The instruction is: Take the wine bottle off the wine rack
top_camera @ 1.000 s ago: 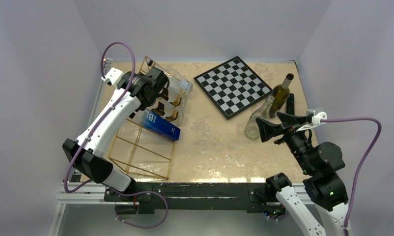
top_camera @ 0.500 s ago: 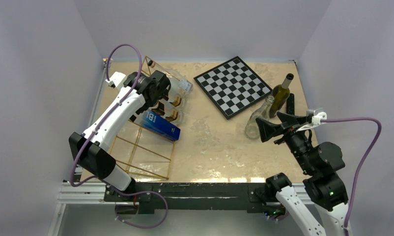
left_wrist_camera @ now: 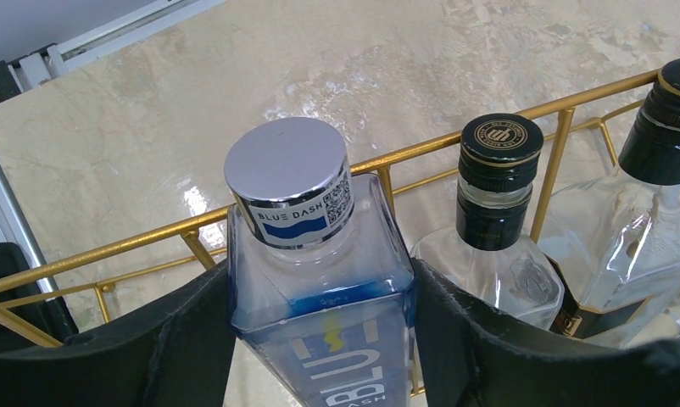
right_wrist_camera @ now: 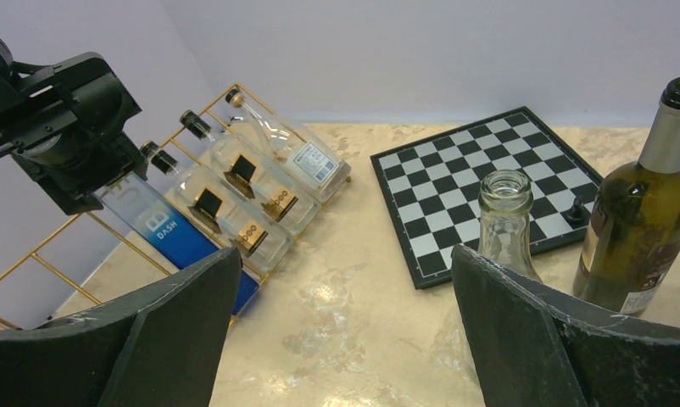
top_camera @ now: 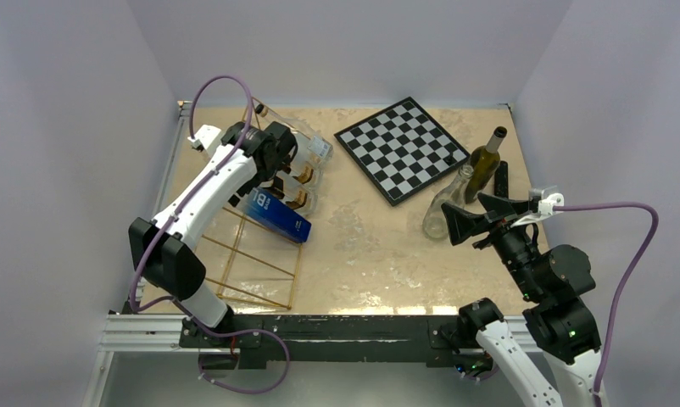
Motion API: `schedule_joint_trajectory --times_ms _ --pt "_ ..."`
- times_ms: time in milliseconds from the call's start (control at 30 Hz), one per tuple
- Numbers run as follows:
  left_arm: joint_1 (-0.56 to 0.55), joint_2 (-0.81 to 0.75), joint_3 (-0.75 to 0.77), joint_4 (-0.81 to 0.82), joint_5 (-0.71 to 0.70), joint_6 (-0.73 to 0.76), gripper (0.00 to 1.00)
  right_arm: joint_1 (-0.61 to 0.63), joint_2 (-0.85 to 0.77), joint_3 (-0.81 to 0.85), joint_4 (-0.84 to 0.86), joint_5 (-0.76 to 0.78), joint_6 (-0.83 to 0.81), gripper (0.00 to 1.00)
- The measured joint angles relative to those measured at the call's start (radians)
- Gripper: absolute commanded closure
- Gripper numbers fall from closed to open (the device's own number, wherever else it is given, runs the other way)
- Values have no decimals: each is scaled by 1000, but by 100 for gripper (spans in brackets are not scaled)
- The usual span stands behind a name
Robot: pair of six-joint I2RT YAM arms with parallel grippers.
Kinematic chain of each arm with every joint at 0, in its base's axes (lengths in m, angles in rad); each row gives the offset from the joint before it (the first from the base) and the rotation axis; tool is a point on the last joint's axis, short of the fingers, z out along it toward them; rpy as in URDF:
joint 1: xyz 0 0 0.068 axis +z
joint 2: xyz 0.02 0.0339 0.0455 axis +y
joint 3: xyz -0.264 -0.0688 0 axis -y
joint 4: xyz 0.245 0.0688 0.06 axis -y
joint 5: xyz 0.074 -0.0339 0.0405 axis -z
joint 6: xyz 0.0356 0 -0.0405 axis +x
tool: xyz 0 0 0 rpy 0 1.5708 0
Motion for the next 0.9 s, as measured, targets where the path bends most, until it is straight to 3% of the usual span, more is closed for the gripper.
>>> schedule_joint_trajectory --times_ms 167,333,900 --pt "0 -2 0 4 -1 -2 63 0 0 0 0 0 0 1" --pt "0 -28 -11 9 22 -1 99 0 0 0 0 0 0 1" --pt "-3 -234 -50 19 105 7 100 0 0 -6 1 0 4 1"
